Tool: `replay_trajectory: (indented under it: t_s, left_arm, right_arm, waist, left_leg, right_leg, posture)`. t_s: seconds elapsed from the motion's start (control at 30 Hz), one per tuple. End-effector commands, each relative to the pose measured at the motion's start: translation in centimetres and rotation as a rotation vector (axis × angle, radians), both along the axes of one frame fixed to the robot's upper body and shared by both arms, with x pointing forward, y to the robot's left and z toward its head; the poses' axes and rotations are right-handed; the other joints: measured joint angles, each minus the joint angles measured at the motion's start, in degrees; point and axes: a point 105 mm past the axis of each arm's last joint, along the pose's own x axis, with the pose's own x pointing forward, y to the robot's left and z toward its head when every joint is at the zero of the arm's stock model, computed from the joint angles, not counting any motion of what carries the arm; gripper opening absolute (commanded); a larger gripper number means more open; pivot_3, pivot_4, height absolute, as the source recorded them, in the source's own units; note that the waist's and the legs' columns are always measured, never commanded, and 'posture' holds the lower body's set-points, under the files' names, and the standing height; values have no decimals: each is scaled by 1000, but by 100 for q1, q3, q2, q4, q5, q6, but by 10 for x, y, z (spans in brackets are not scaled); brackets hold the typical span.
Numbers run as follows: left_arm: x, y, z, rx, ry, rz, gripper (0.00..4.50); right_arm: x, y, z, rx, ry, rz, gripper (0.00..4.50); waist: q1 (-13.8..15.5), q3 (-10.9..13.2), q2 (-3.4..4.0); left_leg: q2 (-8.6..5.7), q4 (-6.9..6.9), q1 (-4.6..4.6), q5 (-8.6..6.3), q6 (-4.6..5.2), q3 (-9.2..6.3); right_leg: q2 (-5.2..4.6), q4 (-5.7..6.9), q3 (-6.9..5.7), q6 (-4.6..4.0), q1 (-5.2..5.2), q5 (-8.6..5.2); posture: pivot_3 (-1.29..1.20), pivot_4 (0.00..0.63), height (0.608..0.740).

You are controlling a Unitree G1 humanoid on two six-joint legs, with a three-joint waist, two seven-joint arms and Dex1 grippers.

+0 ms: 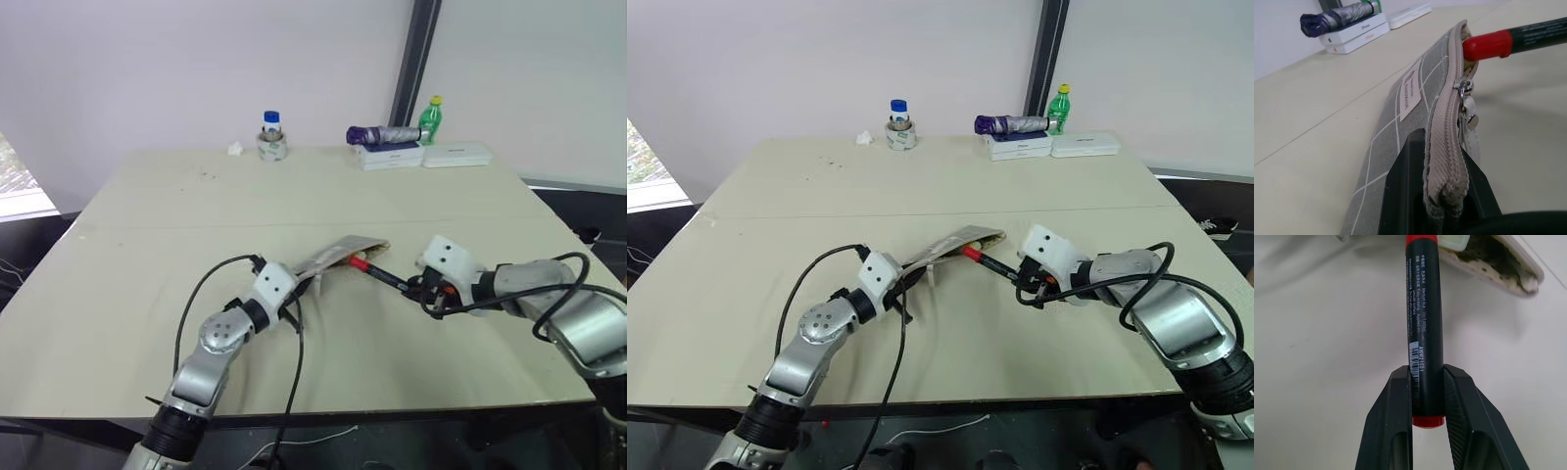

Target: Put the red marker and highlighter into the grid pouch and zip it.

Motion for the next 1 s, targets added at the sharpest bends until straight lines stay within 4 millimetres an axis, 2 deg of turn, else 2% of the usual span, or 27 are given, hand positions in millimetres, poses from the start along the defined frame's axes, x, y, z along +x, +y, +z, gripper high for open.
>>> replay_trajectory:
  t_s: [0.03, 0.2, 0.37, 0.53, 0.67, 0.83, 0.93, 1.0]
  left_arm:
    - [-6, -8, 12, 13, -67, -40, 0]
    - [-7, -13, 12, 50, -85, -72, 0]
    - [-13, -21, 9, 119, -107, -139, 0]
    - [-16, -27, 11, 117, -103, -172, 0]
    - [-20, -30, 11, 110, -89, -198, 0]
    - [-26, -29, 9, 106, -57, -226, 0]
    - [-26, -27, 8, 100, -40, -222, 0]
    - [-24, -26, 9, 85, -30, -208, 0]
  right_arm:
    - [4, 3, 12, -64, -74, 41, 345]
    - [9, 9, 12, -145, -110, 89, 345]
    - [13, 33, 13, -199, -145, 180, 345]
    - [22, 52, 16, -225, -184, 222, 345]
    - [31, 53, 19, -258, -223, 213, 345]
    - [35, 52, 22, -295, -256, 226, 345]
    - [35, 58, 28, -262, -275, 244, 345]
    - [34, 62, 34, -231, -281, 251, 1456]
  waist:
    - [0, 0, 0]
    - [-2, 0, 0]
    - [-17, 0, 1]
    - [-12, 0, 1]
    - [-12, 0, 1]
    - [-11, 0, 1]
    - [-25, 0, 1]
    - [-35, 0, 1]
  left_leg:
    - [0, 0, 0, 0, 0, 0]
    - [0, 0, 0, 0, 0, 0]
    - [0, -1, 0, 0, 0, 0]
    - [0, -1, -1, 0, -1, -1]
    - [-1, -2, -1, 0, -1, -2]
    - [-1, -3, -1, 0, -1, -3]
    - [-1, -2, -1, 0, -1, -3]
    - [0, -3, 0, 0, -1, -3]
  right_leg:
    - [0, 0, 0, 0, 0, 0]
    - [0, 0, 0, 0, -1, 0]
    - [1, 0, 0, 0, -3, 0]
    - [-2, 0, 0, 0, -3, 0]
    - [-1, 0, 0, 0, -4, 0]
    - [-2, 0, 0, 0, -4, 0]
    - [0, 0, 0, 0, -4, 0]
    - [0, 1, 1, -1, -5, 0]
  posture:
    - [0, 150, 737]
    - [0, 150, 737]
    - [0, 150, 737]
    - [0, 150, 737]
    - [0, 150, 737]
    - [0, 150, 737]
    - [0, 150, 737]
    - [0, 150, 737]
